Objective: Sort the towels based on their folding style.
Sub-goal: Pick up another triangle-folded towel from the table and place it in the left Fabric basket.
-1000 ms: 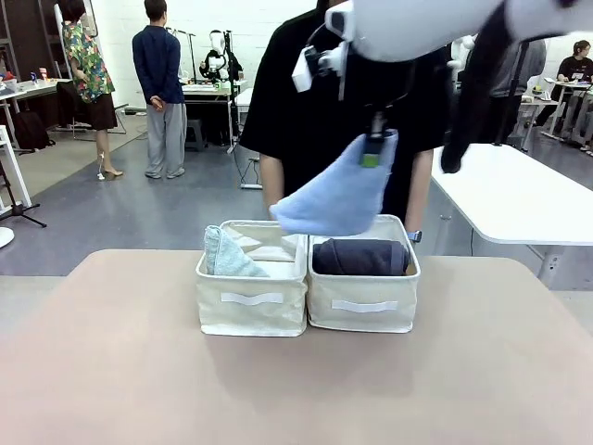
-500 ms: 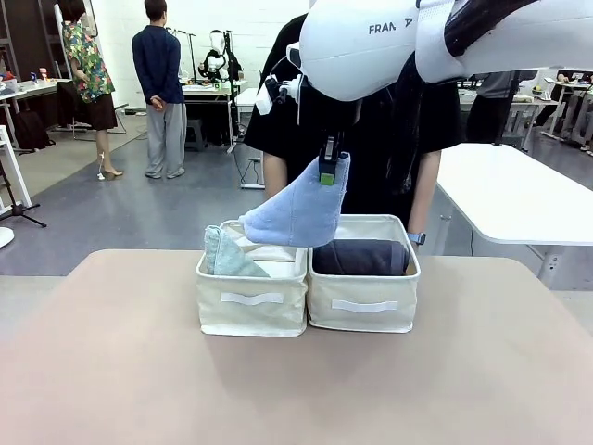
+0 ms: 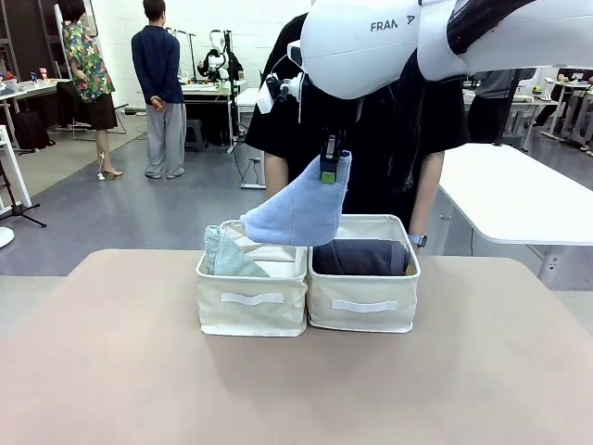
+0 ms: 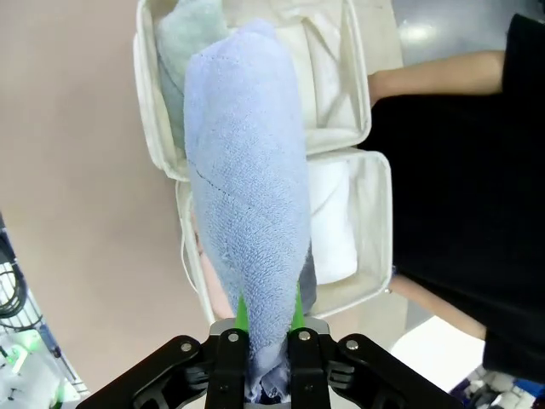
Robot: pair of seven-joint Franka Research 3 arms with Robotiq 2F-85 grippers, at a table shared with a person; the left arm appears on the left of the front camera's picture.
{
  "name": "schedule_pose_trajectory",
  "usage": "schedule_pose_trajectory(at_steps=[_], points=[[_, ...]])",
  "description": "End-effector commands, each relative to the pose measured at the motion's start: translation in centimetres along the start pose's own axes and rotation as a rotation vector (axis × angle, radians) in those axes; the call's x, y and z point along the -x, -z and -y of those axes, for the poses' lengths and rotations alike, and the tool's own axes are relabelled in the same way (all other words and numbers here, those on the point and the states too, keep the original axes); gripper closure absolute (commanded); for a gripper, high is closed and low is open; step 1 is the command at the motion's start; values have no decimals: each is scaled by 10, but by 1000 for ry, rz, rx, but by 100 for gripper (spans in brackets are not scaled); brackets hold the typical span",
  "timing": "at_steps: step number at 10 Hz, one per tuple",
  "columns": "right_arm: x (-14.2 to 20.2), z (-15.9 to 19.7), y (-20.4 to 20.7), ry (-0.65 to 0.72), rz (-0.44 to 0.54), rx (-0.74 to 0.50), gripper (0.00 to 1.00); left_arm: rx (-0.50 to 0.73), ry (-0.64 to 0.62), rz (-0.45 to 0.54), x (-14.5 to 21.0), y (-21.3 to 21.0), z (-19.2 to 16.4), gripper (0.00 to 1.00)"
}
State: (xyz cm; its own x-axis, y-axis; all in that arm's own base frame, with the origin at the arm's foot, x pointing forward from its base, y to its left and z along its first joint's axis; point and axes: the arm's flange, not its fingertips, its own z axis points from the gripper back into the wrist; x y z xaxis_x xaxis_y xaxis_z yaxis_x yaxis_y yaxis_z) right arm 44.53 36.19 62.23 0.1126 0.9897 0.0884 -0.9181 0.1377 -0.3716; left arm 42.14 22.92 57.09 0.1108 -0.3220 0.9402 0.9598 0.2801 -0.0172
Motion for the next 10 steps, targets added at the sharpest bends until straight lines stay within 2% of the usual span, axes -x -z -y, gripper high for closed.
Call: schedule_pose_trajectory(at_steps=[1,3,7,10], points=[[-20,5,-3,-78,22,20,84,-14,4,6,0,1,2,0],[-40,30,-10,-99,44,51,84,-14,4,6,0,1,2,0],[-56,74,-2,-55,71,24,84,-14,4,6,0,1,2,0],[-70,93,28,-75,56,-7,84,-14,4,6,0,1,2,0]])
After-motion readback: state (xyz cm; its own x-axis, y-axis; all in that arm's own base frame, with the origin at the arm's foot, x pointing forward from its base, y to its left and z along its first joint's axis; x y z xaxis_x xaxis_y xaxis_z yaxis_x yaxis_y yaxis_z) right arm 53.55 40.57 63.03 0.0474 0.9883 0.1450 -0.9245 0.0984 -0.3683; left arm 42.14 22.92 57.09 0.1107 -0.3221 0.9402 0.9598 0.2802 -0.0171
